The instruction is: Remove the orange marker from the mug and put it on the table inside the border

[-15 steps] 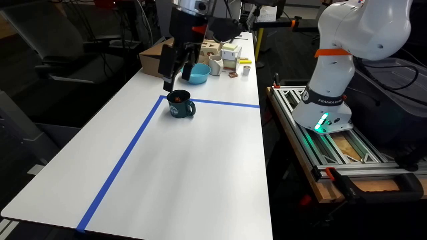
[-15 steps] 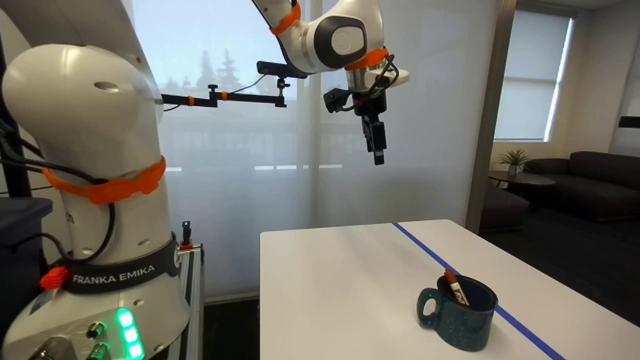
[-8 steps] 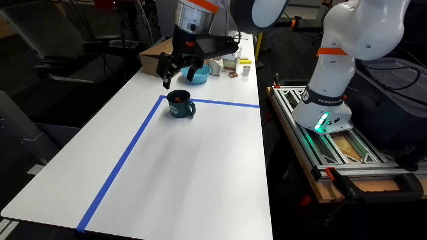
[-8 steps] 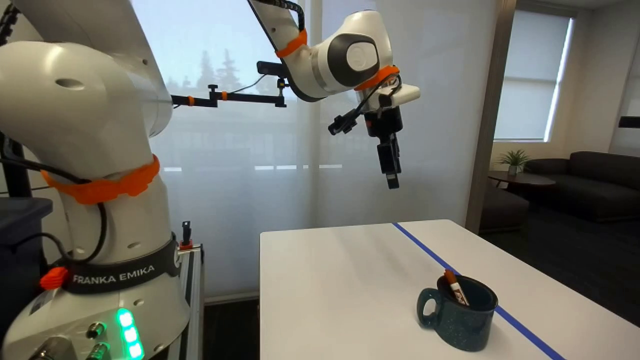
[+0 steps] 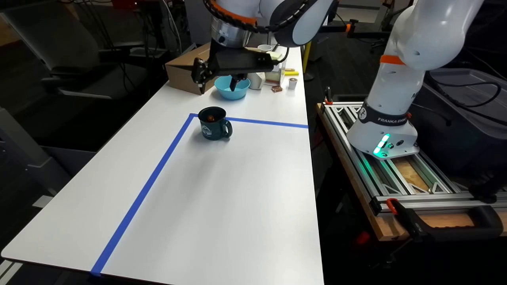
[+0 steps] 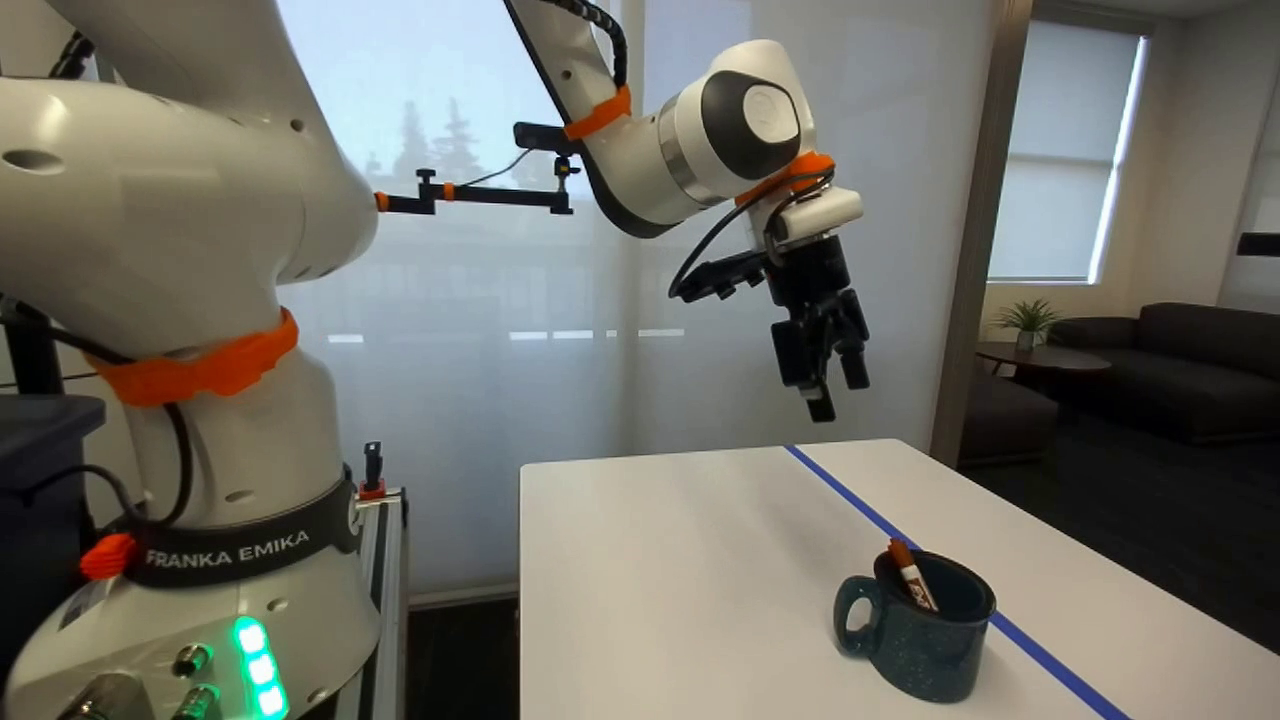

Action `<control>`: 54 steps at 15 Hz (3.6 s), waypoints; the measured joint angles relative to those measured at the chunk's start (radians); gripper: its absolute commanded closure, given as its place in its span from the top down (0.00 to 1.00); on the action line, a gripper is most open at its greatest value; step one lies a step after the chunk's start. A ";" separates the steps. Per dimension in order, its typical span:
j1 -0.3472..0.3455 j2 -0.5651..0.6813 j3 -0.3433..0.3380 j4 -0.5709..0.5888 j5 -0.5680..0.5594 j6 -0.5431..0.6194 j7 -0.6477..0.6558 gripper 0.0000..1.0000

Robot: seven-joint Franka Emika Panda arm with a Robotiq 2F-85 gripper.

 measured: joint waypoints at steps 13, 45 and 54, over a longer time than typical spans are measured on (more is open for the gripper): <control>-0.045 0.308 -0.006 0.173 -0.375 -0.037 0.496 1.00; 0.401 0.491 -0.471 0.322 -0.347 -0.073 0.585 0.57; 0.439 0.492 -0.500 0.322 -0.336 -0.073 0.586 0.00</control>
